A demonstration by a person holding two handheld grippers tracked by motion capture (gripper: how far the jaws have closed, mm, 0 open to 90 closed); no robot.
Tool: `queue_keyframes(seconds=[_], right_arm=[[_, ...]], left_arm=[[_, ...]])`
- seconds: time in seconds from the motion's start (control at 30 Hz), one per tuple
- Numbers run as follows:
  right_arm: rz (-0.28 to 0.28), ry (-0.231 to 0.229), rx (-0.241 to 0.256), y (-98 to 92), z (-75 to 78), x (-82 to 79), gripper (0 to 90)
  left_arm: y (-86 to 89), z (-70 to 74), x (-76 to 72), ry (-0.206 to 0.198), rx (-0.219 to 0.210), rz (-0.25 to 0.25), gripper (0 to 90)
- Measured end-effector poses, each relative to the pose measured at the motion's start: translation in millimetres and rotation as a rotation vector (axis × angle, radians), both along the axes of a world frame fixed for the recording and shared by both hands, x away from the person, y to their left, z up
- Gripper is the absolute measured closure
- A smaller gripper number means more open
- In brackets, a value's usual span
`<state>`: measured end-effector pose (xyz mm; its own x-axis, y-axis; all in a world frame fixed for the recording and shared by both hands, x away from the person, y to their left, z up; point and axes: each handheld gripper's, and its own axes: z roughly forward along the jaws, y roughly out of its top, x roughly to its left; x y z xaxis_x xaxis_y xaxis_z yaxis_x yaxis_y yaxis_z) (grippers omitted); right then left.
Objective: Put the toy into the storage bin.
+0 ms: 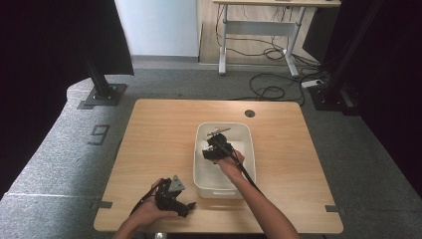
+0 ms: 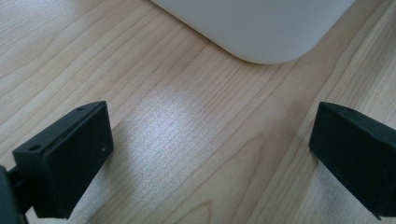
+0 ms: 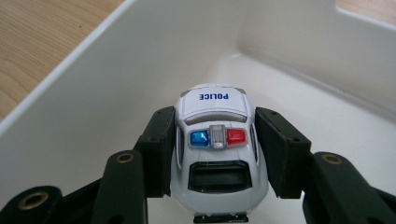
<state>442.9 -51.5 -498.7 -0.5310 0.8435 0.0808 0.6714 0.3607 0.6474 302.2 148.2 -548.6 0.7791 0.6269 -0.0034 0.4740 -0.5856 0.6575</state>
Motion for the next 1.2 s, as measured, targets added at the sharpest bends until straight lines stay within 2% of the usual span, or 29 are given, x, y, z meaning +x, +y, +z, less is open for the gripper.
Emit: queue_keyframes(seconds=[0.13, 0.4, 0.57, 0.73, 0.9, 1.2], right_arm=[[0.017, 0.005, -0.007, 1.6, -1.8, -0.6, 50.0], [0.036, 0.048, -0.029, 5.2, -10.4, 0.6, 49.9], [0.054, 0.072, -0.027, 5.8, -13.8, 1.6, 49.8], [0.054, 0.093, -0.05, 5.5, -18.1, 3.6, 49.6], [0.066, 0.089, -0.089, 7.1, -20.6, 2.9, 49.3], [0.063, 0.097, -0.061, 6.8, -21.3, 3.5, 49.1]], left_arm=[[-0.1, 0.0, 0.0, 0.0, 0.001, 0.0, 0.0], [-0.3, 0.0, -0.3, 0.0, -0.001, 0.002, 0.0], [-0.5, 0.0, -0.4, 0.0, -0.001, 0.003, 0.0], [-0.6, -0.1, -0.5, 0.001, -0.003, 0.003, 0.0], [-0.5, 0.0, -0.4, 0.001, -0.001, 0.002, 0.0], [-0.4, 0.0, -0.4, 0.001, 0.0, 0.002, 0.0]])
